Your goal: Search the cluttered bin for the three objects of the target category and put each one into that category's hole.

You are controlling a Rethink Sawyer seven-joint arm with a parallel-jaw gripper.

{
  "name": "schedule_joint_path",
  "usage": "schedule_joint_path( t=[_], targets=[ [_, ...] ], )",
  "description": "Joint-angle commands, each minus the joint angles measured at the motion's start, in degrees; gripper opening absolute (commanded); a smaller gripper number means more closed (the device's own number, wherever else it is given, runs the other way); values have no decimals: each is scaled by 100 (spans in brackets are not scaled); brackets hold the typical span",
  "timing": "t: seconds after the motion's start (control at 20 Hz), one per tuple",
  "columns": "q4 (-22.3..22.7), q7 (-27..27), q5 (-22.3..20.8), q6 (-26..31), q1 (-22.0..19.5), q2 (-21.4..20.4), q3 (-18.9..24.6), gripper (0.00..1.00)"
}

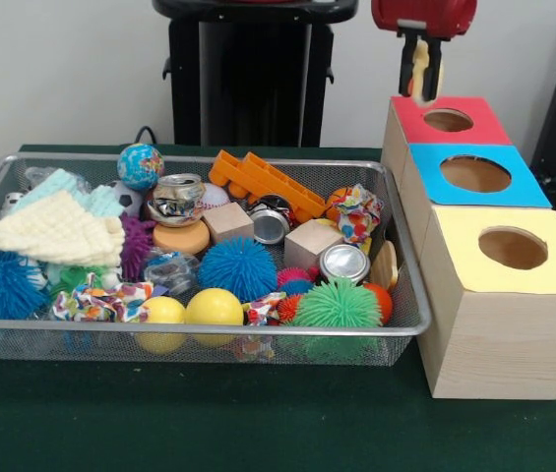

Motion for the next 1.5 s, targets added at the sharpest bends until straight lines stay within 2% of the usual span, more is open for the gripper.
schedule_joint_path(
  t=[0.05,0.25,0.55,0.7,0.9,1.05,1.25,1.5],
  targets=[
    [-635,1238,402,307,141,434,56,0],
    [-753,1341,534,224,414,638,-43,0],
    [-881,1230,611,43,566,975,-65,0],
    [-654,1149,519,-367,468,1103,148,0],
    [-474,1126,320,-778,703,1315,-16,0],
    [-274,1142,174,-1175,491,1401,208,0],
    [-128,1067,16,-1372,155,1417,456,0],
    [29,1103,26,-1348,195,1268,408,0]
  ],
)
